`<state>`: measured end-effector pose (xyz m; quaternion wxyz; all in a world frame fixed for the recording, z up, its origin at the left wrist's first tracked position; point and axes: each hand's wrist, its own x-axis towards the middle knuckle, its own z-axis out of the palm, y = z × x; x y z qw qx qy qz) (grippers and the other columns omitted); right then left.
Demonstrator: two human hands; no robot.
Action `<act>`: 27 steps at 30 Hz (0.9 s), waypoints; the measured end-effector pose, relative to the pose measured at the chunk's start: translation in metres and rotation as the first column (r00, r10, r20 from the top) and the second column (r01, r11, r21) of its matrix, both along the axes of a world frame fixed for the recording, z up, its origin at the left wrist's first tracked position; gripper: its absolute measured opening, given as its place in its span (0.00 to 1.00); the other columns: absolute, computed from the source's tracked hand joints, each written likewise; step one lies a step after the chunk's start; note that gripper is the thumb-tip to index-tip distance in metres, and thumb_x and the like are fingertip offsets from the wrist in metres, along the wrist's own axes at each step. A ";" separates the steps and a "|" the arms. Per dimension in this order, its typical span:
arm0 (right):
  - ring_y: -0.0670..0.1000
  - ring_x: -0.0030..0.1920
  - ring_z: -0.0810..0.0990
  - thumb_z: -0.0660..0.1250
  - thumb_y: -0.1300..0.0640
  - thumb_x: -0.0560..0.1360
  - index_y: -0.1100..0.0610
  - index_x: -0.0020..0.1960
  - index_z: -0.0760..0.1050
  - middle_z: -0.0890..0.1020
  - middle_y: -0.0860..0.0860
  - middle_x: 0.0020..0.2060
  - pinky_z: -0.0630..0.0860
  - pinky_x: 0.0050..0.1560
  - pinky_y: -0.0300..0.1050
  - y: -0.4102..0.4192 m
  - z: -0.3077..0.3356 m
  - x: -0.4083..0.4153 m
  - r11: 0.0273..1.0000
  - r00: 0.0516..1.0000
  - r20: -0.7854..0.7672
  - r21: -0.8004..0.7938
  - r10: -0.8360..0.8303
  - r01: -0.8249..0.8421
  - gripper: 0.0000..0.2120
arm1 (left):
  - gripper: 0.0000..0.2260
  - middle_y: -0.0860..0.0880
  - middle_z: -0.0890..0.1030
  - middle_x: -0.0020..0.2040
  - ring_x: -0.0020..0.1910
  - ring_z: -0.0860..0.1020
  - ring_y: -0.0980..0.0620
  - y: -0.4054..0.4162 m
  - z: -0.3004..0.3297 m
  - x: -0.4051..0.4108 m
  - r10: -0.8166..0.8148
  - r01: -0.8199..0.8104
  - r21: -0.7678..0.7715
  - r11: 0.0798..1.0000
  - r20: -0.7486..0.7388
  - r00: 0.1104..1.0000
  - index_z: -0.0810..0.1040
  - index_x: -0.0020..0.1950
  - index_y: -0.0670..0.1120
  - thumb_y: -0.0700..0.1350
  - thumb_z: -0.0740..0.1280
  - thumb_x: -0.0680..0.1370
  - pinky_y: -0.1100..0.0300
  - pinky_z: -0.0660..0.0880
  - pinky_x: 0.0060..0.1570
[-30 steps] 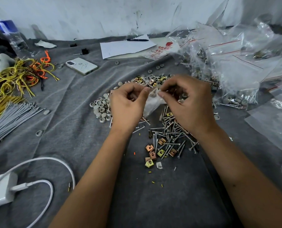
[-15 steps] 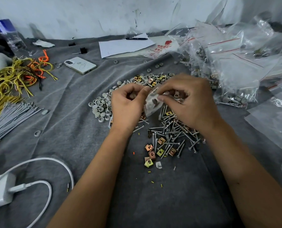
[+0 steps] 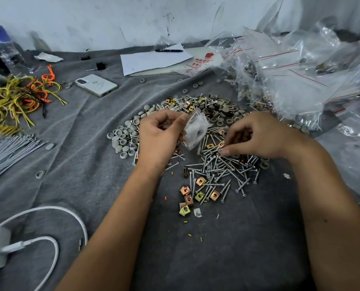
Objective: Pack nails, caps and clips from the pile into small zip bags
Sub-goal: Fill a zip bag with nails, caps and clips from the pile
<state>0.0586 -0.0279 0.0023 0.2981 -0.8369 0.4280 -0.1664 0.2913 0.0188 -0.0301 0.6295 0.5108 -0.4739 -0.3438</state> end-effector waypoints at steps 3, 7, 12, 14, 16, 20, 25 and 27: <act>0.37 0.28 0.77 0.82 0.49 0.67 0.47 0.41 0.86 0.82 0.39 0.29 0.68 0.29 0.28 0.000 -0.002 0.004 0.998 0.997 -0.040 0.019 0.064 -0.063 0.07 | 0.03 0.49 0.84 0.34 0.30 0.78 0.57 0.001 0.000 -0.002 -0.053 0.053 0.033 0.998 0.025 0.998 0.85 0.45 0.41 0.37 0.74 0.79 0.65 0.74 0.31; 0.36 0.35 0.80 0.79 0.50 0.71 0.47 0.43 0.86 0.83 0.35 0.33 0.70 0.34 0.26 0.001 -0.003 0.006 0.997 0.999 0.011 -0.064 0.045 -0.044 0.04 | 0.06 0.46 0.86 0.39 0.34 0.81 0.54 0.000 -0.002 -0.005 -0.090 0.088 0.050 0.995 0.039 0.995 0.86 0.44 0.44 0.34 0.73 0.78 0.62 0.78 0.35; 0.43 0.42 0.85 0.78 0.53 0.73 0.51 0.48 0.86 0.86 0.43 0.40 0.81 0.45 0.40 0.003 0.002 0.008 0.960 0.935 0.353 -0.250 -0.034 0.130 0.05 | 0.03 0.42 0.86 0.39 0.35 0.82 0.49 0.000 -0.004 -0.006 -0.122 0.118 0.045 0.992 0.126 0.984 0.86 0.47 0.40 0.33 0.73 0.77 0.56 0.80 0.37; 0.46 0.44 0.85 0.78 0.54 0.73 0.53 0.50 0.87 0.86 0.44 0.42 0.83 0.47 0.46 0.006 0.003 0.014 0.960 0.922 0.386 -0.264 0.012 0.097 0.07 | 0.04 0.46 0.85 0.36 0.32 0.82 0.51 0.000 -0.005 -0.007 -0.123 0.120 0.026 0.992 0.192 0.974 0.86 0.46 0.40 0.33 0.73 0.77 0.59 0.78 0.34; 0.46 0.44 0.85 0.79 0.54 0.72 0.53 0.50 0.87 0.86 0.44 0.43 0.82 0.46 0.49 0.010 0.002 0.023 0.956 0.939 0.338 -0.290 0.071 0.033 0.07 | 0.03 0.48 0.85 0.34 0.30 0.80 0.54 0.001 -0.005 -0.008 -0.113 0.112 0.020 0.994 0.254 0.960 0.86 0.46 0.40 0.34 0.73 0.77 0.62 0.74 0.33; 0.42 0.38 0.80 0.81 0.54 0.70 0.50 0.49 0.87 0.82 0.41 0.37 0.73 0.40 0.38 0.011 -0.002 0.033 0.933 0.979 0.188 -0.361 0.084 -0.010 0.08 | 0.03 0.48 0.84 0.34 0.30 0.77 0.56 0.002 -0.005 -0.009 -0.090 0.087 0.023 0.996 0.302 0.949 0.87 0.45 0.41 0.35 0.74 0.77 0.62 0.71 0.32; 0.43 0.36 0.78 0.81 0.53 0.70 0.50 0.50 0.86 0.82 0.42 0.38 0.74 0.37 0.39 0.012 -0.002 0.034 0.920 0.981 0.193 -0.386 0.016 0.061 0.10 | 0.03 0.52 0.81 0.32 0.30 0.75 0.54 0.001 -0.004 -0.009 -0.060 0.054 0.029 0.998 0.285 0.957 0.87 0.45 0.43 0.36 0.74 0.77 0.61 0.69 0.33; 0.45 0.36 0.80 0.80 0.54 0.71 0.51 0.50 0.86 0.83 0.43 0.38 0.78 0.36 0.43 0.013 -0.002 0.033 0.911 0.955 0.294 -0.383 -0.034 0.150 0.08 | 0.03 0.51 0.80 0.31 0.31 0.74 0.52 0.001 -0.003 -0.008 -0.055 0.048 0.031 0.998 0.257 0.965 0.87 0.45 0.43 0.37 0.74 0.77 0.59 0.68 0.34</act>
